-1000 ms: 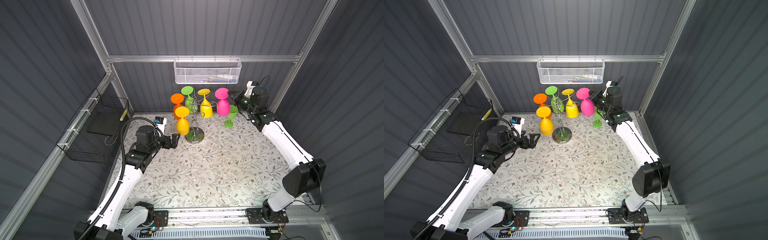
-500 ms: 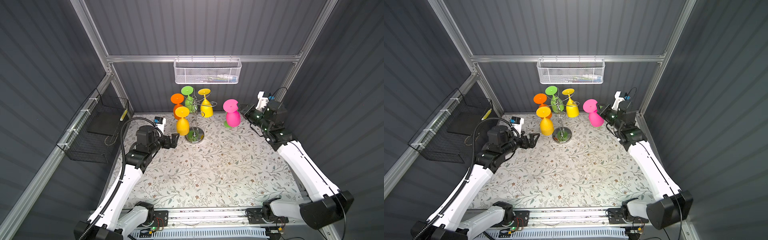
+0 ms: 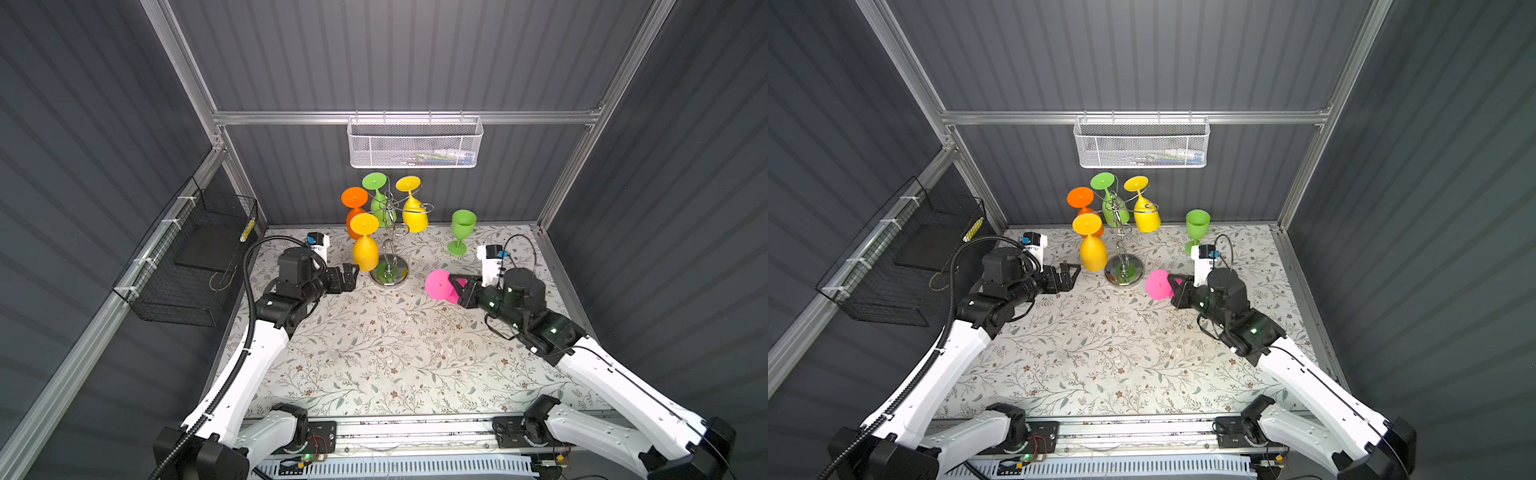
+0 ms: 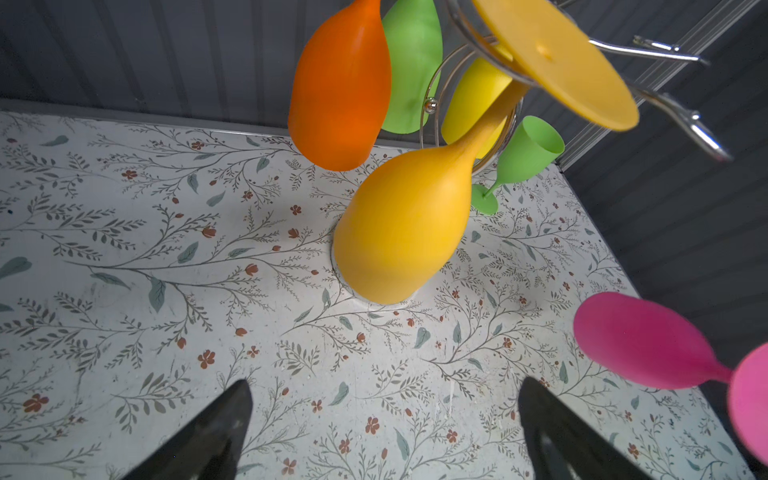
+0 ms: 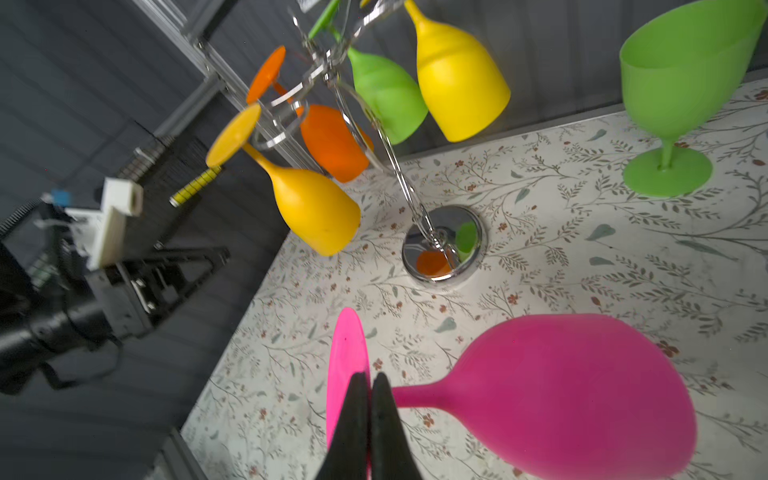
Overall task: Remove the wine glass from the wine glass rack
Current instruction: 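Carry the magenta glass toward the left gripper while the left gripper approaches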
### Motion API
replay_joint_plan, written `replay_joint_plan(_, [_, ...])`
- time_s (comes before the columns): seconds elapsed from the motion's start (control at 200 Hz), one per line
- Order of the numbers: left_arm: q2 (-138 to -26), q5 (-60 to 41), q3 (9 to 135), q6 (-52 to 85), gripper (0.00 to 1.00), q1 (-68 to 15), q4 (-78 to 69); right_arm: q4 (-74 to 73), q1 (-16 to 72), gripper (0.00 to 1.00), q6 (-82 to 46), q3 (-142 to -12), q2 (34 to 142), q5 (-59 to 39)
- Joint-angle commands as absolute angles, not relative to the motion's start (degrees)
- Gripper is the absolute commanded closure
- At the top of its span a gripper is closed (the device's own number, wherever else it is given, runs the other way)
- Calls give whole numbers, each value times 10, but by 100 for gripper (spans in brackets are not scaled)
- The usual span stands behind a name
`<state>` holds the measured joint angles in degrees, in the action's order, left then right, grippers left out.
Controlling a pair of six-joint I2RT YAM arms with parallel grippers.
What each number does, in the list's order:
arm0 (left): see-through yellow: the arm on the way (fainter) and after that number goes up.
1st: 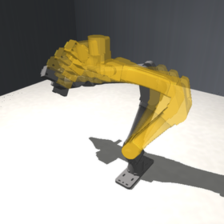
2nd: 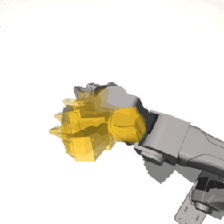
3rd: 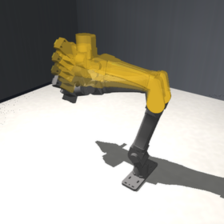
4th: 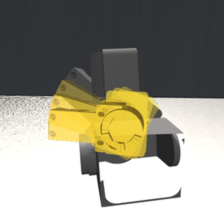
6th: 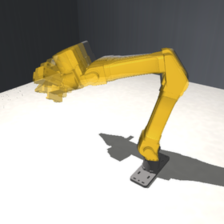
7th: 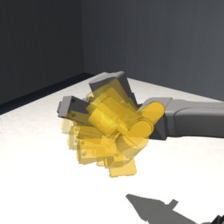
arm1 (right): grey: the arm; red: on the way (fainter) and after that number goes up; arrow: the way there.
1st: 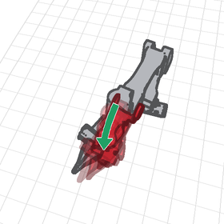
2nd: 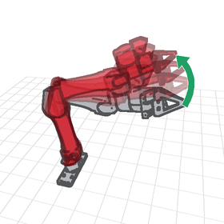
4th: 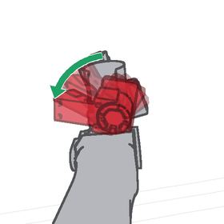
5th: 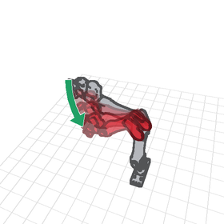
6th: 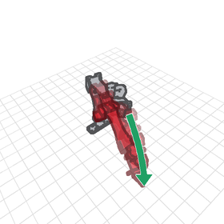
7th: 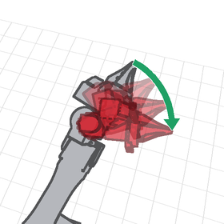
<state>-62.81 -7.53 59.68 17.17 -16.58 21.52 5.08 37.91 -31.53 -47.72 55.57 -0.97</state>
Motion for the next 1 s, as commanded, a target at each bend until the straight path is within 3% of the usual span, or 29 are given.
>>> replay_joint_plan(0.0, [-618,-68,616,245,0,-171,265,-27,417,100,-233,-436,558,43])
replay_joint_plan(0.24, [-585,-37,591,420,4,-171,369,-137,480,100,-135,-386,615,72])
replay_joint_plan(0.53, [-569,-95,532,593,11,-170,393,-279,568,100,-27,-350,709,122])
replay_joint_plan(0.991, [-589,-43,555,759,25,-227,520,-511,669,100,92,-312,841,196])
